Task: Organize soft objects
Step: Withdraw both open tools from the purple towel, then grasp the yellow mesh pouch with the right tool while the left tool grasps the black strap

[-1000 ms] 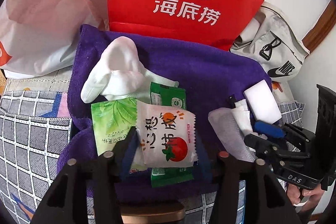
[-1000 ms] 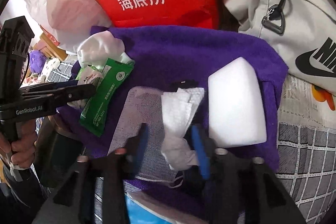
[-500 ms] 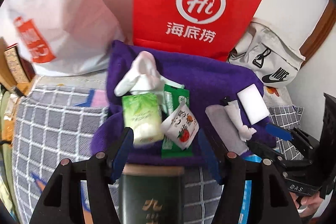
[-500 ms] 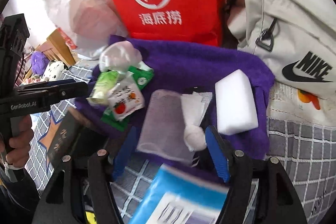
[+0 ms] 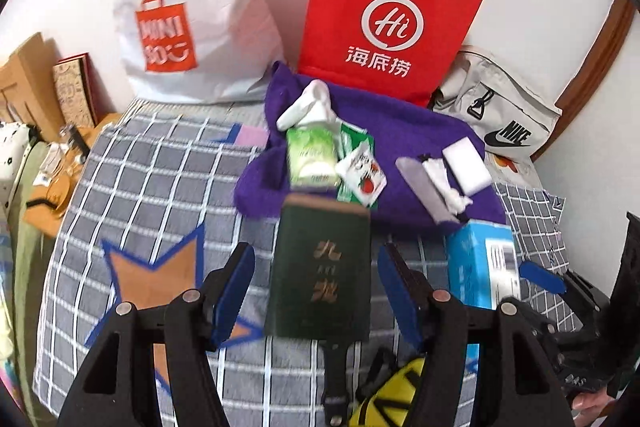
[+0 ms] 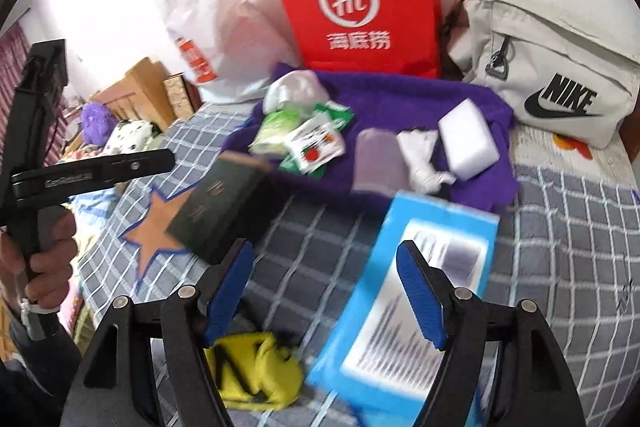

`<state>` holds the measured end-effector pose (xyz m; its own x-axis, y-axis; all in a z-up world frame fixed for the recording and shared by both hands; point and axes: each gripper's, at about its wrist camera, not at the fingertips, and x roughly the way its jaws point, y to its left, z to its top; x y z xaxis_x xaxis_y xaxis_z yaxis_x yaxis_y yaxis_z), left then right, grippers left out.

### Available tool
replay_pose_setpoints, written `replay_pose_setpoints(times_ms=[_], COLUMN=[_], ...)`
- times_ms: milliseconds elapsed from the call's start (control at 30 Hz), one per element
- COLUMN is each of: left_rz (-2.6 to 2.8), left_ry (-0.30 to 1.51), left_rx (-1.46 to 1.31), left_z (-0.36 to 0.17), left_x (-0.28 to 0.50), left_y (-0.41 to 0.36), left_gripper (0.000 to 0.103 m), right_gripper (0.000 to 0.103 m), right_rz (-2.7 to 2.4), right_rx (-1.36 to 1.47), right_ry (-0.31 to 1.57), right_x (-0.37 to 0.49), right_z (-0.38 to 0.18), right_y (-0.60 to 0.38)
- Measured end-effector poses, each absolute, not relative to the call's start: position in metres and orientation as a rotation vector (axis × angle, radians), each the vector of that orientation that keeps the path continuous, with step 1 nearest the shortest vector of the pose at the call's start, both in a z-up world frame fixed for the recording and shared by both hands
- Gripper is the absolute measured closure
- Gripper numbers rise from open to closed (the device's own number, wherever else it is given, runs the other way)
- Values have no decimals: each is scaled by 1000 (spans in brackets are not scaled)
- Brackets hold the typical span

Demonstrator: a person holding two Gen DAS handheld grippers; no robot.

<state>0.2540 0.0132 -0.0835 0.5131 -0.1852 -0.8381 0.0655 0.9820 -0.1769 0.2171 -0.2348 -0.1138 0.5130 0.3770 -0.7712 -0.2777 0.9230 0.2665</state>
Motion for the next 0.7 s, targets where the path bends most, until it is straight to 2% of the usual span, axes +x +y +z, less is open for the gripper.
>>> replay_pose_setpoints(times_ms=[233,300,367,500,700], left_rz=[-137,-128,-131,-137,-149], left_ry=[1025,1032,1036,1042,1043], left_rx=[-173,-186,-198,-202,-189], left_z=[-94,-98,-103,-113,-126], left_x=[214,206,200,185,170], left_y=[33,38,42,46,47], left_gripper=[41,41,41,41,41], right_gripper=[30,33,42,54,56], right_rz=[451,452,450,426,407], right_rx=[70,48,38,56,16], right_ry=[976,981,992,1030,1035], right_x=[170,161,151,137,128], right_z=[-126,-131,-139,-155,-169], right_y=[-210,-205,-200,-196,-190])
